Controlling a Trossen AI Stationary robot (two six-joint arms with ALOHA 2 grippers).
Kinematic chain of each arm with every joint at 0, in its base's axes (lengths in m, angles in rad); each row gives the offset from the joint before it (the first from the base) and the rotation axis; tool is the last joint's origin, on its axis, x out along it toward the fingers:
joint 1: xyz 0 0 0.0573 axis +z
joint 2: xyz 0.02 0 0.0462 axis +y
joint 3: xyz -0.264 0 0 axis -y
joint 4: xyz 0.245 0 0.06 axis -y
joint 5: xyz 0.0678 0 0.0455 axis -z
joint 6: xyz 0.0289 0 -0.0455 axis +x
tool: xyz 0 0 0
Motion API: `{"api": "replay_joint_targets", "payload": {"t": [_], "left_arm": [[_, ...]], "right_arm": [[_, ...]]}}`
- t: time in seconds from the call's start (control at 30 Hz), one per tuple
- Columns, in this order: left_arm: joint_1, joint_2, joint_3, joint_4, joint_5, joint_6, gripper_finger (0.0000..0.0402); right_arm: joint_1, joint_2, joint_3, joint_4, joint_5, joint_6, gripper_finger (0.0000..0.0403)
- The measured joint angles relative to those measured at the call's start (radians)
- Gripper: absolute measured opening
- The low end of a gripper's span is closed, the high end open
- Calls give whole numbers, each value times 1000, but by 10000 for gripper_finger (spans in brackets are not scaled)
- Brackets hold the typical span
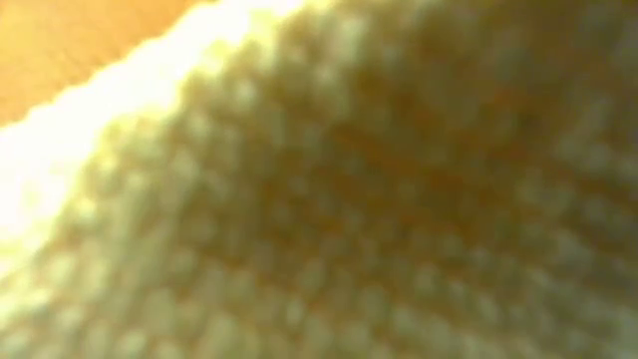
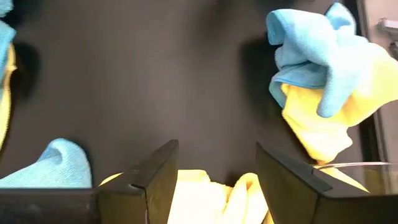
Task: Sort microfiber towel by color & place in baskets
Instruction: Put the blue microfiber cloth into the left transparent bin
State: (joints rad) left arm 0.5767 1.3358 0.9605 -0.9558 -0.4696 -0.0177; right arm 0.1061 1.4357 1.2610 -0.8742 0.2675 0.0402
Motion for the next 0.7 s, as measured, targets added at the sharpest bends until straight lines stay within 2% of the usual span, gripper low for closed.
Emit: {"api": "replay_joint_targets", "payload": {"t": [0.17, 0.37, 0.57, 0.7], "left_arm": [[44, 100, -18, -2, 9, 10, 25], [94, 219, -19, 32, 78, 39, 26], [131, 262, -15, 86, 179, 61, 26], [144, 263, -16, 102, 200, 60, 28]], "right_arm": [[24, 0, 0, 0, 23, 12, 203], [59, 0, 0, 0, 23, 38, 203], [91, 0, 0, 0, 26, 54, 203], [107, 0, 0, 0, 61, 58, 203]]}}
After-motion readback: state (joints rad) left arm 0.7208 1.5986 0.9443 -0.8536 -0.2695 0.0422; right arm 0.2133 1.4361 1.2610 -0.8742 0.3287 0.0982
